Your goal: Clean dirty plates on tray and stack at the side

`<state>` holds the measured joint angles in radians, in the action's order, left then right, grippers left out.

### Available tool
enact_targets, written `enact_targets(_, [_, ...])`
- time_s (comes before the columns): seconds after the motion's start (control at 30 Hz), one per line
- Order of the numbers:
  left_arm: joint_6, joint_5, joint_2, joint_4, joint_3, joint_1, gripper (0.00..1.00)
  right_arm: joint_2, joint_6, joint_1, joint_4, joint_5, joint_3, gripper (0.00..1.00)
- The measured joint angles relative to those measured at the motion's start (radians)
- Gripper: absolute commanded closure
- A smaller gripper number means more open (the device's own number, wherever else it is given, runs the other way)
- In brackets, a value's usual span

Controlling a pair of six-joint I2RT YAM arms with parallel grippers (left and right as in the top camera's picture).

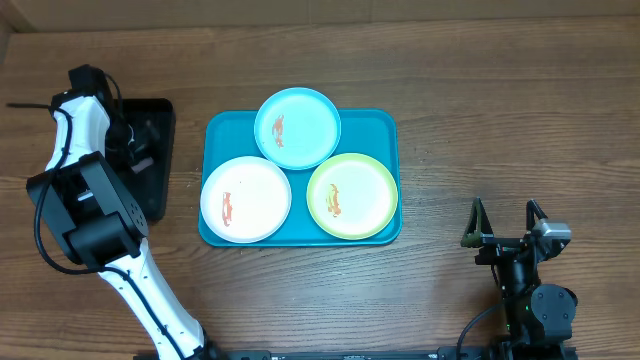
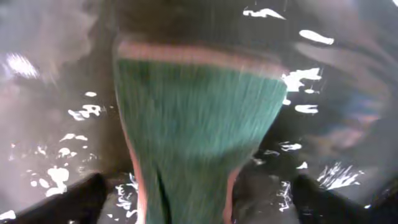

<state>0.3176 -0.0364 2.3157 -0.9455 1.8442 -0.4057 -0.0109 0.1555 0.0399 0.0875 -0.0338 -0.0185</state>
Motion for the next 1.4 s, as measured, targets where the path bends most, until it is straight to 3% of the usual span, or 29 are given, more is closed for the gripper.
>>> enact_targets(0.27, [0.0,-0.103,0.0,0.109,0.0,0.0,0.0,0.0,0.0,0.0,0.0,0.0,0.0,0.0])
enact_targets(0.33, [0.003,-0.117,0.0,0.124,0.0,0.0,0.21,0.0,0.0,0.0,0.0,0.0,0.0,0.0])
enact_targets(0.4, [-0.001,-0.126,0.0,0.13,0.0,0.0,0.62,0.0,0.0,0.0,0.0,0.0,0.0,0.0])
enact_targets(0.43, [-0.003,-0.126,0.0,0.132,0.0,0.0,0.75,0.0,0.0,0.0,0.0,0.0,0.0,0.0])
enact_targets(0.5, [-0.003,-0.13,0.0,0.132,0.0,0.0,0.92,0.0,0.0,0.0,0.0,0.0,0.0,0.0])
enact_targets(0.53, [-0.003,-0.13,0.0,0.132,0.0,0.0,0.96,0.0,0.0,0.0,0.0,0.0,0.0,0.0])
enact_targets(0.6, [-0.005,-0.133,0.0,0.131,0.0,0.0,0.92,0.0,0.0,0.0,0.0,0.0,0.0,0.0])
enact_targets(0.63, [-0.006,-0.133,0.0,0.13,0.0,0.0,0.71,0.0,0.0,0.0,0.0,0.0,0.0,0.0])
enact_targets(0.7, [-0.007,-0.134,0.0,0.118,0.0,0.0,0.09,0.0,0.0,0.0,0.001,0.0,0.0,0.0])
enact_targets(0.73, [-0.006,-0.134,0.0,0.108,0.0,0.0,0.0,0.0,0.0,0.0,0.0,0.0,0.0,0.0])
enact_targets(0.97, [-0.003,-0.125,0.0,-0.003,0.0,0.0,0.0,0.0,0.001,0.0,0.0,0.0,0.0,0.0])
enact_targets(1.03, [-0.001,-0.108,0.0,-0.045,0.002,0.0,0.16,0.0,0.0,0.0,0.0,0.0,0.0,0.0])
enact_targets(1.17, [0.0,-0.053,0.0,-0.109,0.002,0.0,0.88,0.0,0.0,0.0,0.0,0.0,0.0,0.0])
enact_targets(1.2, [0.0,-0.047,0.0,-0.117,0.002,0.0,0.94,0.0,0.0,0.0,0.0,0.0,0.0,0.0])
enact_targets(1.27, [0.0,-0.038,0.0,-0.125,0.002,0.0,0.95,0.0,0.0,0.0,0.0,0.0,0.0,0.0])
enact_targets(1.3, [-0.003,-0.034,0.0,-0.126,0.002,0.0,0.83,0.0,0.0,0.0,0.0,0.0,0.0,0.0])
enact_targets(1.33, [-0.003,-0.033,0.0,-0.125,0.002,0.0,0.6,0.0,0.0,0.0,0.001,0.0,0.0,0.0])
enact_targets(1.37, [-0.006,-0.03,0.0,-0.124,0.002,0.0,0.12,0.0,0.0,0.0,0.001,0.0,0.0,0.0])
enact_targets(1.4, [-0.005,-0.03,0.0,-0.123,0.002,0.0,0.0,0.0,0.001,0.0,0.001,0.0,0.0,0.0])
